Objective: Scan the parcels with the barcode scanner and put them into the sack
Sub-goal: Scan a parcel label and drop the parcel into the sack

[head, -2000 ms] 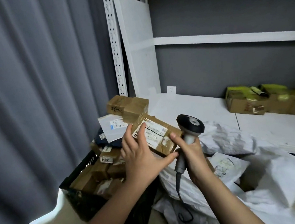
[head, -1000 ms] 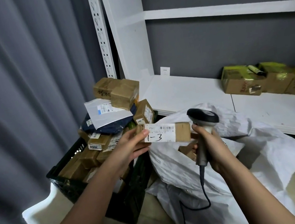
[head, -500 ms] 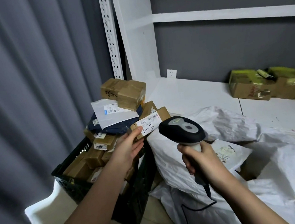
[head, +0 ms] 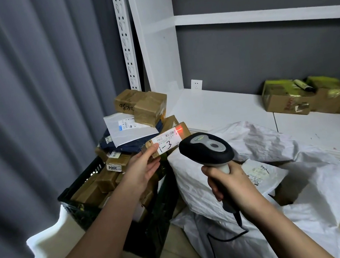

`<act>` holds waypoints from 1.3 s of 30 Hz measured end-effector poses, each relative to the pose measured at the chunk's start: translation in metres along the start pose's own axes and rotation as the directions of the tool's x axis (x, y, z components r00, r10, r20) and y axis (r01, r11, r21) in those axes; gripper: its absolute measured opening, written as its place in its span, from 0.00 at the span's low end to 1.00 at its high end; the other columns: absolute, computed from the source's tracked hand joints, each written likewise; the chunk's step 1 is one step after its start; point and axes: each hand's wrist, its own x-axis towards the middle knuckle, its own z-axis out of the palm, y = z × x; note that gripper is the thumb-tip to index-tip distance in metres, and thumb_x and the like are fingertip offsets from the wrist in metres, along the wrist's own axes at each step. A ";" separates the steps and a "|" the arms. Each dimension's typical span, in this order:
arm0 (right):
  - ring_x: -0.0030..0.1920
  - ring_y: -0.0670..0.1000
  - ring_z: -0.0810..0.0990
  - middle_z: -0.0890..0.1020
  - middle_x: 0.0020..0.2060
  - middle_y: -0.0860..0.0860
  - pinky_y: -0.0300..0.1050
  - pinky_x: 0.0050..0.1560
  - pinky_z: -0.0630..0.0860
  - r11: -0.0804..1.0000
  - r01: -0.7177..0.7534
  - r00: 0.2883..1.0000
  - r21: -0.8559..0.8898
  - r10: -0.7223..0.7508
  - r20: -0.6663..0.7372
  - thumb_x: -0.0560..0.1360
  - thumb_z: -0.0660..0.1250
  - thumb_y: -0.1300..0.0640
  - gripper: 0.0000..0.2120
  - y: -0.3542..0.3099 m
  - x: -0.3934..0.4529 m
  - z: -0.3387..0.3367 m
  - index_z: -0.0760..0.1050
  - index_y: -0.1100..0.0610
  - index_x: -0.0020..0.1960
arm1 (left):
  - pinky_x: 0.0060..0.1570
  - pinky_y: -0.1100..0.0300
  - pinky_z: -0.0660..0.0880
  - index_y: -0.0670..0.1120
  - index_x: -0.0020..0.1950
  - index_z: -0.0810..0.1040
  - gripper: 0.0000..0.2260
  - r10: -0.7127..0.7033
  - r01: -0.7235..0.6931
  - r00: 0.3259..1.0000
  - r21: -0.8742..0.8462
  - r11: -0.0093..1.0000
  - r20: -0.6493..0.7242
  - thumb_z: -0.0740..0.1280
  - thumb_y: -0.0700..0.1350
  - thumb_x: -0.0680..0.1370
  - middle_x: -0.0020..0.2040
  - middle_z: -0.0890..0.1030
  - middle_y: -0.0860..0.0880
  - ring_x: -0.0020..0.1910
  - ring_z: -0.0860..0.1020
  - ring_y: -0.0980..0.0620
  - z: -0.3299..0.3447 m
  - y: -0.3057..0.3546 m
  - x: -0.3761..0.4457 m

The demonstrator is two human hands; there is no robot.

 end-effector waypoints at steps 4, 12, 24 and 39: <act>0.21 0.49 0.67 0.71 0.21 0.51 0.46 0.30 0.62 1.000 -0.008 1.000 0.014 0.008 0.001 0.69 0.68 0.50 0.16 -0.001 0.000 0.000 0.67 0.60 0.35 | 0.64 0.52 0.73 0.44 0.55 0.77 0.12 -0.008 0.008 1.000 0.002 1.000 0.005 0.72 0.41 0.74 0.54 0.81 0.44 0.59 0.78 0.45 0.000 0.000 0.000; 0.22 0.51 0.66 0.72 0.24 0.53 0.44 0.27 0.65 0.989 -0.037 0.999 0.141 0.041 -0.022 0.77 0.67 0.61 0.05 -0.002 0.001 -0.010 0.70 0.59 0.48 | 0.64 0.53 0.73 0.45 0.56 0.77 0.12 -0.002 0.002 1.000 0.043 0.999 0.011 0.73 0.41 0.73 0.55 0.81 0.45 0.58 0.79 0.46 0.001 -0.005 -0.001; 0.21 0.48 0.67 0.74 0.28 0.53 0.38 0.23 0.66 0.958 -0.022 0.908 0.285 0.138 -0.396 0.79 0.65 0.56 0.07 -0.017 -0.004 -0.142 0.68 0.57 0.53 | 0.56 0.59 0.70 0.45 0.68 0.70 0.29 0.069 -0.178 0.982 0.733 0.657 0.176 0.76 0.44 0.70 0.65 0.71 0.44 0.60 0.74 0.48 0.104 -0.082 0.001; 0.23 0.49 0.67 0.73 0.25 0.50 0.39 0.25 0.66 0.908 0.055 0.890 0.416 0.144 -0.433 0.78 0.65 0.55 0.06 -0.009 -0.009 -0.194 0.70 0.55 0.50 | 0.62 0.47 0.68 0.37 0.70 0.62 0.32 -0.220 -0.534 0.824 0.846 0.011 0.523 0.72 0.42 0.71 0.67 0.68 0.36 0.67 0.68 0.37 0.231 -0.258 0.050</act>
